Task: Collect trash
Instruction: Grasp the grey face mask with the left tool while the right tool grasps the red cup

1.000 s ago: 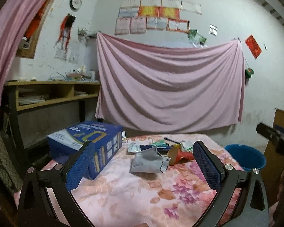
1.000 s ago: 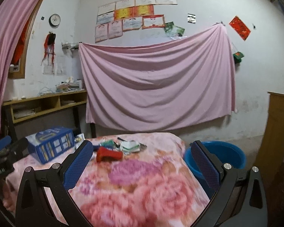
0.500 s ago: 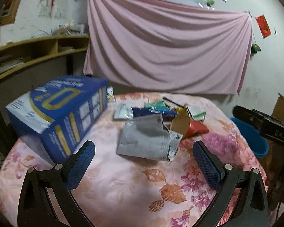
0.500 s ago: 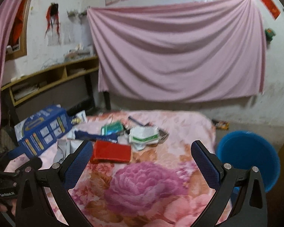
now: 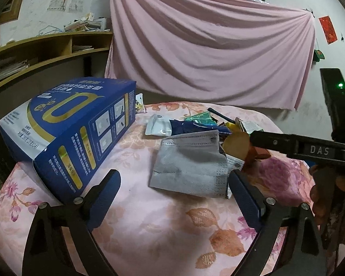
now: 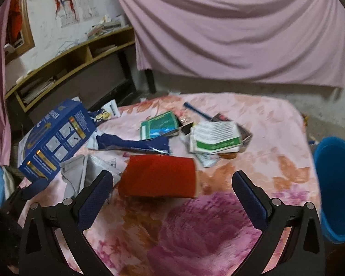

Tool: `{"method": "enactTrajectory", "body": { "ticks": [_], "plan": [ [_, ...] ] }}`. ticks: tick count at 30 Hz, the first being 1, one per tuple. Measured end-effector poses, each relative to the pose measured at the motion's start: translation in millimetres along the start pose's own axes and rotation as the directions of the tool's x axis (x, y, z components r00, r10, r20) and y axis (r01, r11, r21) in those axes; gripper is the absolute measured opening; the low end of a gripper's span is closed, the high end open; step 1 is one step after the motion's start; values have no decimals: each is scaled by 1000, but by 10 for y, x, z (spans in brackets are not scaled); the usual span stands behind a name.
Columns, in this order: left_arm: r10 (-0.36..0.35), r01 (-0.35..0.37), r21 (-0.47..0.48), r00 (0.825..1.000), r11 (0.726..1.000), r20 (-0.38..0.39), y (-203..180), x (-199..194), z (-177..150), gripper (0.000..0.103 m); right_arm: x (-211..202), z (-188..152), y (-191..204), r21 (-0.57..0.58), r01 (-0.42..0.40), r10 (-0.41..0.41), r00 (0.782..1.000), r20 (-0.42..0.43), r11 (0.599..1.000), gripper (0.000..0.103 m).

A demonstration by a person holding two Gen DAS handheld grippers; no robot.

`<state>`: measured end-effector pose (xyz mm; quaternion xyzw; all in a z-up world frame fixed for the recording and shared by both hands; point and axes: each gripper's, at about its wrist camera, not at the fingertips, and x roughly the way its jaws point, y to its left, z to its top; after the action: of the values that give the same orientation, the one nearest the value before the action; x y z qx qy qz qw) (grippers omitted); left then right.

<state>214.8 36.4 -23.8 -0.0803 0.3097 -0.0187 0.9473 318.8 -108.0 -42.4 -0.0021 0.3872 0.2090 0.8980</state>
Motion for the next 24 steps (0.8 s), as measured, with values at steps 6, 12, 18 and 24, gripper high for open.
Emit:
{"method": "enactTrajectory", "body": {
  "ticks": [6,12,18,24],
  "plan": [
    [-29,29,-12,999,1000,-28,60,16,6,90,221,34,60,9,-38,39,997,-63,999,103],
    [-86,80,-67,993,995,-85,153,123,54,90,314,-31,14,16,-48,50,995,-92,999,94],
    [-117,112,-42,982,993,-146,132,295,185,91,287,-85,-150,60,-80,85,992,-98,995,84],
    [-102,101,-18,971,995,-218,102,466,242,90,123,-120,-276,68,-99,103,993,-55,993,84]
  ]
}}
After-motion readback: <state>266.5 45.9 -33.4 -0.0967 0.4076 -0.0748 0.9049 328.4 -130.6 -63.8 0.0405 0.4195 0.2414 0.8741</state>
